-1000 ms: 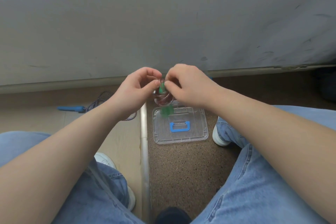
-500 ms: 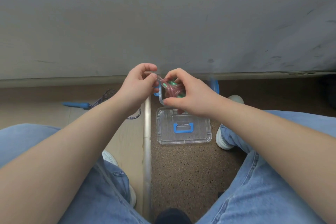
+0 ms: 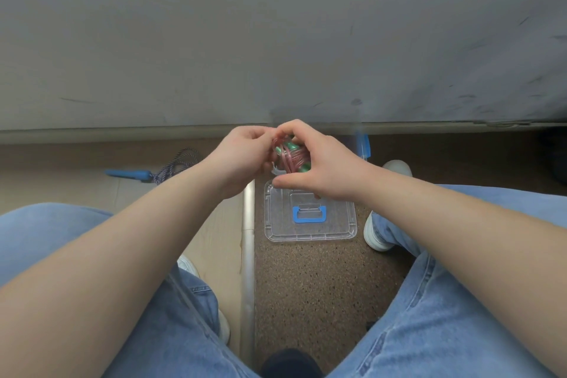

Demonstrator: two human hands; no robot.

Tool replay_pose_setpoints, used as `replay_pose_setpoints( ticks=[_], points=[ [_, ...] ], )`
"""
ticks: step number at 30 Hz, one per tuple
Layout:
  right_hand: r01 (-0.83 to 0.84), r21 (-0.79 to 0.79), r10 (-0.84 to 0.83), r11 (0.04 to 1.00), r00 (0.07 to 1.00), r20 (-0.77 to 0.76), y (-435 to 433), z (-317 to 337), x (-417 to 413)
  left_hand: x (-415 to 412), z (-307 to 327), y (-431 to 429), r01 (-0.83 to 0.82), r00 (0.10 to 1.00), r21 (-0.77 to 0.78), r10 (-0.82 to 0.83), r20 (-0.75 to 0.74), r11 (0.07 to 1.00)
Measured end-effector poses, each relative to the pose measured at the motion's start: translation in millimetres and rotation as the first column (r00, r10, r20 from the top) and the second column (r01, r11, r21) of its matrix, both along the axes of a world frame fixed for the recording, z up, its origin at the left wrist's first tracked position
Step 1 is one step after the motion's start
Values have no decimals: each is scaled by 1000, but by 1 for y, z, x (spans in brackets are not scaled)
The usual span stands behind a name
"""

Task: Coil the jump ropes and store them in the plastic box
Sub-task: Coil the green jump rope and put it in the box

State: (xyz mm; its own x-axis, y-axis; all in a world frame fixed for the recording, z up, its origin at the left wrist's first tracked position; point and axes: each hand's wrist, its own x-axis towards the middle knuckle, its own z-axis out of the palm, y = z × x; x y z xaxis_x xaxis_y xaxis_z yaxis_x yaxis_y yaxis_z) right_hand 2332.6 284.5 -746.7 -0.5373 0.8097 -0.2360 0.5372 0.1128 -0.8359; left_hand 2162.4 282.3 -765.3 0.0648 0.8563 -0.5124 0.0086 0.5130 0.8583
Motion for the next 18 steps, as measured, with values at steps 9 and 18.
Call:
replay_pose_setpoints(
  ticks=[9,18],
  points=[
    [-81,-128,85,988,996,25,-2,7,1,-4,-7,7,-121,991,72,125,-53,990],
    [113,38,-118,993,971,208,2,-1,9,1,-6,9,-94,989,173,112,-98,981]
  ],
)
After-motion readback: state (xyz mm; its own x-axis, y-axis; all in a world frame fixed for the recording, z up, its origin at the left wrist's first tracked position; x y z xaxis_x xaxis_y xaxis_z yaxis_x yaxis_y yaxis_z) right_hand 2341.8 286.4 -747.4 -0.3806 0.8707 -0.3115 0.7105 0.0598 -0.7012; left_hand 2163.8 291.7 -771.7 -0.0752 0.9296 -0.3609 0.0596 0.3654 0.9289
